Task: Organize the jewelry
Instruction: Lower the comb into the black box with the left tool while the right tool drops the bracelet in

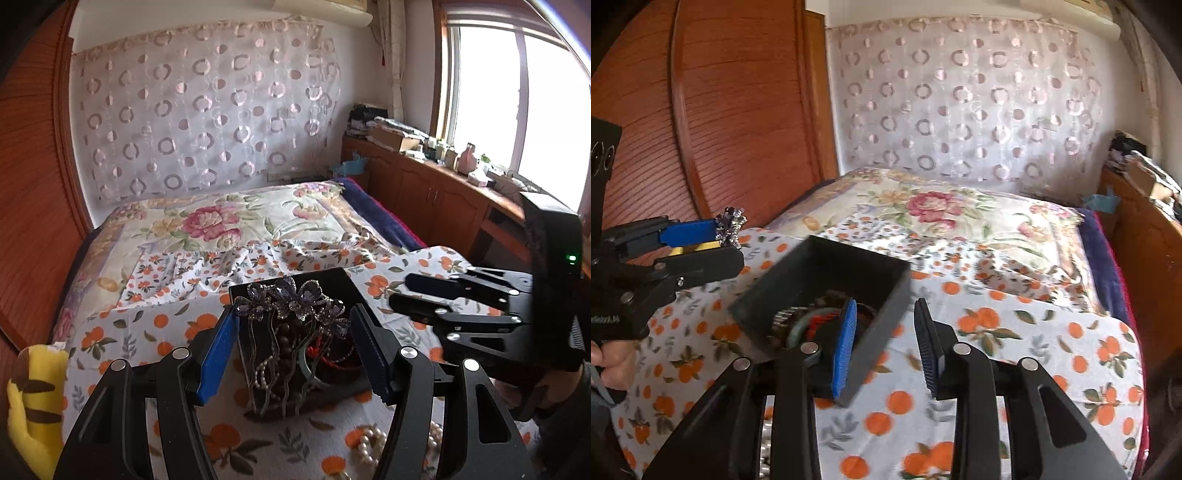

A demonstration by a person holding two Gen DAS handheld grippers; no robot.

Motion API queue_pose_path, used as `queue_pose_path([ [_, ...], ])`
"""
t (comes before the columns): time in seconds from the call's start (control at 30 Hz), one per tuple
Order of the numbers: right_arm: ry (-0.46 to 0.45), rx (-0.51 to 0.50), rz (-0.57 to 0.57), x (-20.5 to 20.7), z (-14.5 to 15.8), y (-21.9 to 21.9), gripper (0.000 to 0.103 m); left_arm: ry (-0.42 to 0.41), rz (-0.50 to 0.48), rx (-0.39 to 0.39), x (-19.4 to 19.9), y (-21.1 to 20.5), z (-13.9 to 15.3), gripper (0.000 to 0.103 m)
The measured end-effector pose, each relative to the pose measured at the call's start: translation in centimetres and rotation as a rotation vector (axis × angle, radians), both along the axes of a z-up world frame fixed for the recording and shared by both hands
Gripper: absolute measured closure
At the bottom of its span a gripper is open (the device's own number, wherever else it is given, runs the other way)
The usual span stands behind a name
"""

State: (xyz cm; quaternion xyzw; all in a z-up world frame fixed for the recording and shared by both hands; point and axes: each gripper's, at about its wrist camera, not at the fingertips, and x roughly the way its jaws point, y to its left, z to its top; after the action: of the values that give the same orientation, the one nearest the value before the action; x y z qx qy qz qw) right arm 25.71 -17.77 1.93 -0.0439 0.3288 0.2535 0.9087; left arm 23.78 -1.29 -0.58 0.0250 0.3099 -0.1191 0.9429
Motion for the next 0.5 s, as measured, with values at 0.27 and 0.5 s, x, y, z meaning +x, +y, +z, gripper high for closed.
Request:
queue_pose_path([
  [0.27, 0.042, 0.03, -0.064, 1.6, -1.6, -2.3, 0.068, 0.028, -0.02, 0.026, 2.5, -1.3, -0.9, 0.043],
  [0.5, 0.042, 0.03, -0.063, 1.6, -2.0, -2.4, 0.068, 0.06, -0.03, 0.052, 3.7, -1.9, -2.1, 0.043],
])
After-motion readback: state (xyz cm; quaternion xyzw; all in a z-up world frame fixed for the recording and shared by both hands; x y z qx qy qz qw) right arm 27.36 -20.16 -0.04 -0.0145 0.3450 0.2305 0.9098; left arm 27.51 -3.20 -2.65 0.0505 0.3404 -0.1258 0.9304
